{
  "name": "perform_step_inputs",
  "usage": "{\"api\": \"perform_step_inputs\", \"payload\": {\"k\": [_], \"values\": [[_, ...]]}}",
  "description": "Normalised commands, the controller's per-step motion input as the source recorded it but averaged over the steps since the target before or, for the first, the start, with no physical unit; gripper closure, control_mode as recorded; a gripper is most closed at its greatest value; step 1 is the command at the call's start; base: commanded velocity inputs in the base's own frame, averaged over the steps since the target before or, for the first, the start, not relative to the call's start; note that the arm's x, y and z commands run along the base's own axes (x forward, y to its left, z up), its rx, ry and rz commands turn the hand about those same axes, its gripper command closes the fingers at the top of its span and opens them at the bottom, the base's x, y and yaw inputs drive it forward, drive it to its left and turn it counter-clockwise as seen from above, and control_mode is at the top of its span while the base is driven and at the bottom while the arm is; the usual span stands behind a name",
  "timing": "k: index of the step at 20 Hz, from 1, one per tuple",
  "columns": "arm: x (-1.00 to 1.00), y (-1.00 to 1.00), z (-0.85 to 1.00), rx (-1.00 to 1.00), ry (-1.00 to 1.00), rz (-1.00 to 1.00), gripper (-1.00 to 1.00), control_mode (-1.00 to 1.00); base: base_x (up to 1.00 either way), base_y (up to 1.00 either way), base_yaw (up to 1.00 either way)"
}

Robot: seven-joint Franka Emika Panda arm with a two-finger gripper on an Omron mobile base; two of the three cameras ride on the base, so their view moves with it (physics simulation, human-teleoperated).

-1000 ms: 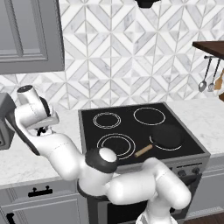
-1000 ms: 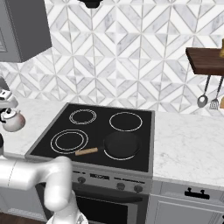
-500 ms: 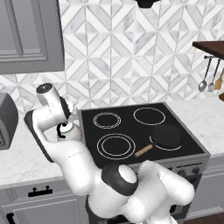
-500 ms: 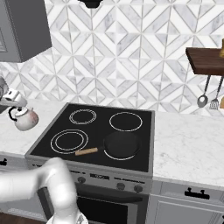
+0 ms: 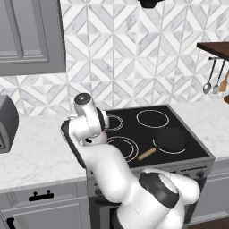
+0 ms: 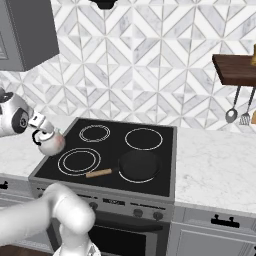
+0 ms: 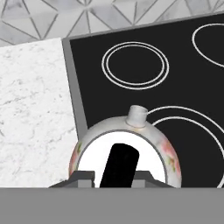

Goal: Pick the kettle from the counter and place it on a stove burner. Then turn the burner on.

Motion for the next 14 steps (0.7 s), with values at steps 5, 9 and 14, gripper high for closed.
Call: {"api": "perform_step_inputs", "payload": {"k": [5,9,14], "values": [[0.00,-1.00,0.00,0.15,0.05,-0.09,1.00,-1.00,0.00,0.00,0.00],[0.00,-1.00,-0.01,0.08,0.00,-0.04,1.00,-1.00,0.00,0.00,0.00],[0.00,-0.36,-0.20,-0.05,0.00,0.00,1.00,-1.00,0.00,0.00,0.00]]}}
